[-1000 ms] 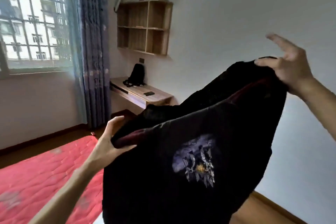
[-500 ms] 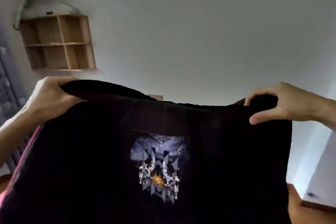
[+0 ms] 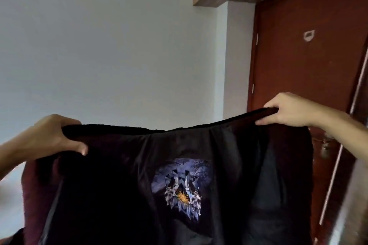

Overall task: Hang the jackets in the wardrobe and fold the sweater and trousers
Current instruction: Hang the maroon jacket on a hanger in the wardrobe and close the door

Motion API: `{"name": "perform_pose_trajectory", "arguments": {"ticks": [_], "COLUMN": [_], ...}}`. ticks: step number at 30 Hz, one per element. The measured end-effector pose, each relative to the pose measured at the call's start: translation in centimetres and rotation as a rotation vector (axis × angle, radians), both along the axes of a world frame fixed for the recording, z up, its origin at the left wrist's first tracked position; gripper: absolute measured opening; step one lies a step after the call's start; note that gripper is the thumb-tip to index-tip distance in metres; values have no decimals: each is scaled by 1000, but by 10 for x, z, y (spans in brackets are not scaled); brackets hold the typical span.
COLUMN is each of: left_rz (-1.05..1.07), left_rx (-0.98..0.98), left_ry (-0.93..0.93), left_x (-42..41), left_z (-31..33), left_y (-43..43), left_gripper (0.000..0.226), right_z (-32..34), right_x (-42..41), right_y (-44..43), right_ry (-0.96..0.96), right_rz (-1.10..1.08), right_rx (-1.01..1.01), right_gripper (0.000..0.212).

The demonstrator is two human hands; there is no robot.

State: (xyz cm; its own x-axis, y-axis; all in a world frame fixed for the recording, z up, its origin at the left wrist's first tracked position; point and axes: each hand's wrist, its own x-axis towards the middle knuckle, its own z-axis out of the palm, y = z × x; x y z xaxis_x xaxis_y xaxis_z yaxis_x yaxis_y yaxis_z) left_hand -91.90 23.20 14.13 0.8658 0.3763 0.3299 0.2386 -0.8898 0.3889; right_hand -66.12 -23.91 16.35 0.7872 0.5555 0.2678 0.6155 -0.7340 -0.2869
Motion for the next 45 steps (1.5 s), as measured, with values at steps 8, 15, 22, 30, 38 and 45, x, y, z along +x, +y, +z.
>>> {"name": "perform_pose_trajectory", "arguments": {"ticks": [8,15,22,30,38,45], "left_rz": [-226,-376,-664,-919,-1186,-1253], "left_rx": [-112,-394,-976,-1241,-1107,-1094], "left_ry": [-154,-126,126,287,478,322], "left_x": [148,213,227,207,194,215], "left_z": [13,25,29,28,44,50], "left_y": [-74,-137,-246,-407,-481,-562], "left_gripper": [58,66,36,30,91,45], "right_z": [20,21,23,11,11,38], "right_x": [-38,-81,-114,-109,-122,-121], "right_y": [-84,-108,-100,-66,-143,-233], "right_ry": [65,67,102,-81,126,163], "right_rz": [-418,-715,-794,-790,-590,-551], "right_rx": [315,693,1036,1041,1341,1129], "right_gripper": [17,22,28,27,71,86]}}
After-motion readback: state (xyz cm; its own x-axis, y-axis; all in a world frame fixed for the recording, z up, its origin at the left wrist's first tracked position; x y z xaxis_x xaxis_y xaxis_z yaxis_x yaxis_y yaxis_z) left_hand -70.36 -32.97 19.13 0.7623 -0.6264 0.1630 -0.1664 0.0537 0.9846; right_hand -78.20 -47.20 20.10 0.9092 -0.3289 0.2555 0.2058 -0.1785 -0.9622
